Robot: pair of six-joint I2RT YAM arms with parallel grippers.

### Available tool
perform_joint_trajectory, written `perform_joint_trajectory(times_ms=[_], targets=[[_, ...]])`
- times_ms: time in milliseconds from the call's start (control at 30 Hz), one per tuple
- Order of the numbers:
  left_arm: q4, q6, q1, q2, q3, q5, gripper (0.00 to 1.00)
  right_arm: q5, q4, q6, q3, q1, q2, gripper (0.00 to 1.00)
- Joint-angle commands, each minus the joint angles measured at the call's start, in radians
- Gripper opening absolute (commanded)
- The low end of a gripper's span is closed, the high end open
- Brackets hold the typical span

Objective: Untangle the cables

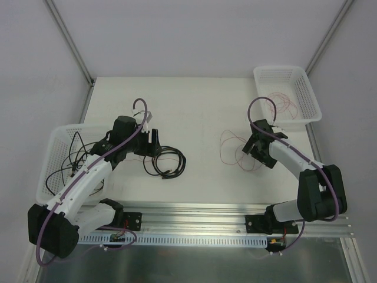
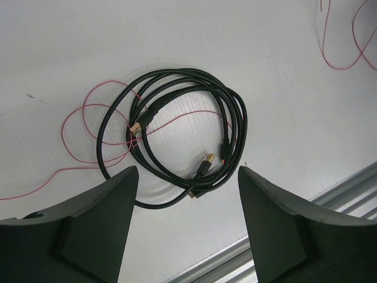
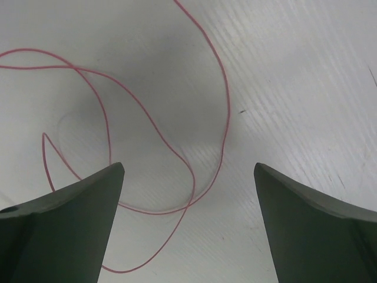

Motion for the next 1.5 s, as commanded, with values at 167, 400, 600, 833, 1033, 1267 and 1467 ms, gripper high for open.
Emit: perform_joint_trajectory(times_ms=[167,400,600,833,1033,1267,1467], targets=[[0.019,0.035,0.009,-0.013,-0.021,-0.019,0.69,0.078,-0.003,0.182,0.051,0.037,0.093,0.97],[0.019,0.029,0.007,-0.008,-0.033,-0.011,0.69,0.099,0.068,0.211,0.043,0.051,0.132,0.97],[0.020,0.030,0.007,0.001,-0.030,-0.008,0.69,0.124,0.089,0.167,0.032,0.050,0.135,0.98],[0.019,0.033,0.007,0.009,-0.033,-0.025,0.70,0.087,0.146,0.179,-0.009,0.050,0.110,0.99],[0.017,0.036,0.007,0.012,-0.035,-0.034,0.69,0.087,0.127,0.142,-0.021,0.037,0.086,0.96],[0.017,0.036,0.007,0.018,-0.036,-0.034,0.70,0.136,0.014,0.122,-0.028,0.039,-0.092,0.99],[0.017,0.035,0.007,0.021,-0.036,-0.032,0.70,0.172,-0.061,0.064,0.040,0.120,-0.173,1.00]])
